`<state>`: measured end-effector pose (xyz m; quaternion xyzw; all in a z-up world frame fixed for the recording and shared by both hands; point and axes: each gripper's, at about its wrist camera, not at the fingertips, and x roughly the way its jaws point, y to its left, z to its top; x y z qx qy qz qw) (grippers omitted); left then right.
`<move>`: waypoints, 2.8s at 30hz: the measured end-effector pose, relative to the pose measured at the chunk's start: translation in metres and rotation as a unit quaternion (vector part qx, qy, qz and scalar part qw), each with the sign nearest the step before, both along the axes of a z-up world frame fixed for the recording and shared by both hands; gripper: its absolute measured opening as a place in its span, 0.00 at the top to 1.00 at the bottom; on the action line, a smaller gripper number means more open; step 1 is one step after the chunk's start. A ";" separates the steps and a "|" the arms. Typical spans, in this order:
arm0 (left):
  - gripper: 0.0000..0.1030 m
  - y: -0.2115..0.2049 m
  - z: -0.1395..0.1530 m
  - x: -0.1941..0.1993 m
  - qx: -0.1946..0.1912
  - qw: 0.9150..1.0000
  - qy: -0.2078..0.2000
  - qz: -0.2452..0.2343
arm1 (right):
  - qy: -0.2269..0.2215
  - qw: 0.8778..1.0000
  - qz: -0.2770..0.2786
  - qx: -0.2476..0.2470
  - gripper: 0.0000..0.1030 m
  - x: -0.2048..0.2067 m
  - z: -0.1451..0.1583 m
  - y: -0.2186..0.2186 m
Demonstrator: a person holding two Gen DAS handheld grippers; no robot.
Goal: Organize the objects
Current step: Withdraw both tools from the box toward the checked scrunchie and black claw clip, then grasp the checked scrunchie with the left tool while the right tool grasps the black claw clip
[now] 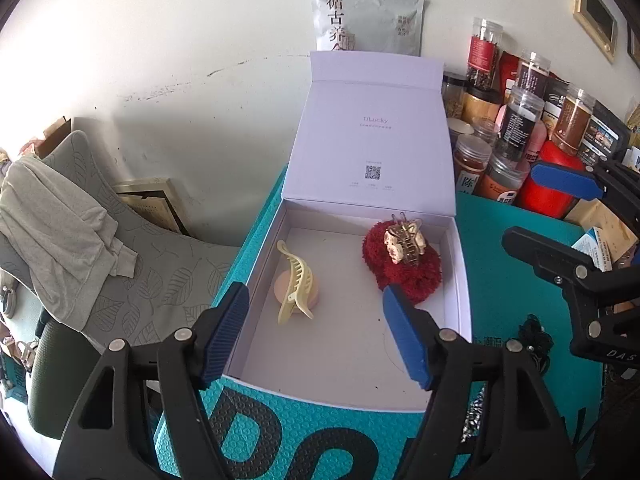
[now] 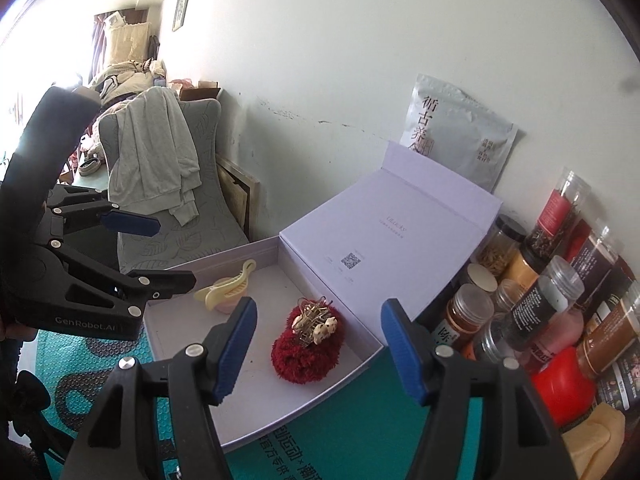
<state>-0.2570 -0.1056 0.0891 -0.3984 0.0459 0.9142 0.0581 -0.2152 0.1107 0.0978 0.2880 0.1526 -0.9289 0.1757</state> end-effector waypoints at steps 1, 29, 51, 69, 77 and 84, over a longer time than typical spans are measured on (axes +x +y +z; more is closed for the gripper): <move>0.31 0.001 0.004 0.006 -0.001 1.000 0.003 0.001 | 0.001 1.000 -0.001 -0.001 0.37 0.003 0.002 0.000; 0.22 0.037 0.051 0.131 0.014 0.999 0.040 -0.023 | 0.022 0.999 -0.026 -0.010 0.34 0.115 0.024 0.028; 0.22 0.068 -0.006 0.207 0.040 0.997 0.000 -0.060 | -0.041 0.997 -0.063 -0.009 0.34 0.189 -0.037 0.043; 0.22 0.089 -0.067 0.221 0.069 0.992 -0.031 -0.102 | -0.086 0.993 -0.081 -0.026 0.34 0.203 -0.087 0.058; 0.22 0.100 -0.083 0.197 0.082 0.989 -0.047 -0.116 | -0.110 0.989 -0.089 -0.044 0.34 0.188 -0.105 0.071; 0.22 0.108 -0.106 0.165 0.089 0.987 -0.070 -0.117 | -0.135 0.985 -0.103 -0.040 0.33 0.163 -0.123 0.076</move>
